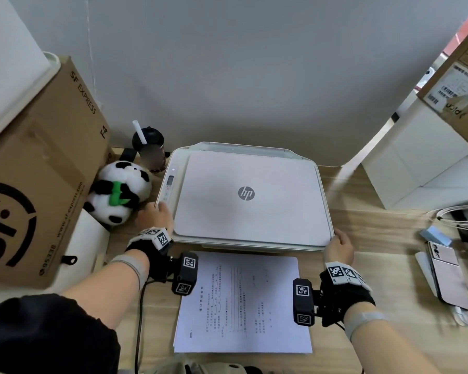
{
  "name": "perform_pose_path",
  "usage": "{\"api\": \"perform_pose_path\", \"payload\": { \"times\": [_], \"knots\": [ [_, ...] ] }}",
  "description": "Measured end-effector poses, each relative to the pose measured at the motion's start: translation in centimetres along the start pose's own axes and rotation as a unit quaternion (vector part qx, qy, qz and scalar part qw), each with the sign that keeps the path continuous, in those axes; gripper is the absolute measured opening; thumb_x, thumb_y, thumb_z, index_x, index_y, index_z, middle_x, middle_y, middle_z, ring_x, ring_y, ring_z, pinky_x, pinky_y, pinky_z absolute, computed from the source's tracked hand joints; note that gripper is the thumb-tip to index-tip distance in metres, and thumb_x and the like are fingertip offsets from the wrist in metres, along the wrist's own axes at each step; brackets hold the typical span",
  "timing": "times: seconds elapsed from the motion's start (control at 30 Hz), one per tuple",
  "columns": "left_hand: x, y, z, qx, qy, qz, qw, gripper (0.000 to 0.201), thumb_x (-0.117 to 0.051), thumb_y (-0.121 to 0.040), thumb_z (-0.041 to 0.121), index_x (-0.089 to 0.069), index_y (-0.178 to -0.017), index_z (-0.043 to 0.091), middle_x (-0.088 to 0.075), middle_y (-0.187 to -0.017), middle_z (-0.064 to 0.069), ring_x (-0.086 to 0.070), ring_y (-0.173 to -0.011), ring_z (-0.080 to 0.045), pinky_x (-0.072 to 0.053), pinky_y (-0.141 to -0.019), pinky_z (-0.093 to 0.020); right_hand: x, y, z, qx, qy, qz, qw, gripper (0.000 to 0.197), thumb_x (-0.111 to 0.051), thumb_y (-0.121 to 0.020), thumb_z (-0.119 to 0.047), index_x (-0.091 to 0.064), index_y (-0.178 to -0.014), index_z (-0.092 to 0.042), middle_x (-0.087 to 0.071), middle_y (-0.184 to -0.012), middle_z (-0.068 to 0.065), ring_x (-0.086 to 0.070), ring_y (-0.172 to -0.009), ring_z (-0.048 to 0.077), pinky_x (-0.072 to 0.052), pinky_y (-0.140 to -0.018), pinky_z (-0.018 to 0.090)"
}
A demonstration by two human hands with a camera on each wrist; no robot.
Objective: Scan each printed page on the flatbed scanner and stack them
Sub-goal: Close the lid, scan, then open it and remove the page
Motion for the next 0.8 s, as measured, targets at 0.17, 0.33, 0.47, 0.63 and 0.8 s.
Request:
{"api": "perform_pose_path", "payload": {
  "times": [0.17, 0.33, 0.47, 0.63, 0.8],
  "knots": [
    [-1.1, 3.0, -1.7, -0.007, 0.032, 0.05, 0.998, 0.042, -0.033, -0.098, 0.023, -0.04, -0.136, 0.004, -0.037, -0.137, -0.027, -0.038, -0.124, -0.04, -0.03, -0.103, -0.045, -0.2, 0.4, 1.0, 0.039, -0.046, -0.019, 0.998, 0.033, -0.037, -0.098, -0.009, -0.06, -0.122, -0.012, -0.06, -0.124, 0.014, -0.055, -0.106, 0.027, -0.043, -0.097, 0.04],
    [-2.0, 4.4, -2.5, -0.016, 0.084, 0.102, 0.991, 0.046, -0.034, -0.096, 0.011, -0.032, -0.142, 0.007, -0.033, -0.142, -0.024, -0.034, -0.128, -0.039, -0.03, -0.102, -0.048, -0.9, 0.1, 2.5, 0.033, -0.073, -0.034, 0.996, 0.034, -0.033, -0.099, -0.017, -0.057, -0.124, -0.017, -0.059, -0.126, 0.014, -0.052, -0.102, 0.025, -0.045, -0.098, 0.052],
    [-2.6, 5.0, -3.1, -0.012, 0.107, 0.127, 0.986, 0.047, -0.031, -0.099, 0.014, -0.028, -0.145, 0.01, -0.037, -0.142, -0.024, -0.036, -0.126, -0.04, -0.031, -0.099, -0.047, -1.1, 0.2, 2.7, 0.029, -0.076, -0.036, 0.996, 0.036, -0.031, -0.1, -0.018, -0.054, -0.128, -0.017, -0.058, -0.127, 0.014, -0.051, -0.101, 0.024, -0.045, -0.098, 0.052],
    [-2.9, 5.0, -3.4, -0.007, 0.141, 0.135, 0.981, 0.046, -0.03, -0.099, 0.015, -0.028, -0.145, 0.012, -0.04, -0.141, -0.023, -0.038, -0.125, -0.039, -0.032, -0.1, -0.044, -0.7, 0.4, 2.3, 0.046, -0.065, -0.031, 0.996, 0.035, -0.032, -0.101, -0.014, -0.053, -0.129, -0.013, -0.058, -0.128, 0.014, -0.053, -0.109, 0.029, -0.042, -0.096, 0.039],
    [-3.1, 4.8, -3.6, -0.014, 0.167, 0.16, 0.973, 0.045, -0.032, -0.098, 0.014, -0.033, -0.143, 0.012, -0.045, -0.137, -0.024, -0.043, -0.121, -0.039, -0.034, -0.099, -0.043, -0.6, 0.8, 2.2, 0.063, -0.05, -0.017, 0.997, 0.036, -0.031, -0.102, -0.012, -0.05, -0.131, -0.009, -0.057, -0.13, 0.012, -0.051, -0.118, 0.03, -0.037, -0.088, 0.025]
  ]
}}
Point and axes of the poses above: each hand's wrist, its own y-axis away from the middle knuckle, its own x-axis out of the back of the hand, z = x × y, the point moved 4 cm from there along -y, towards the middle knuckle
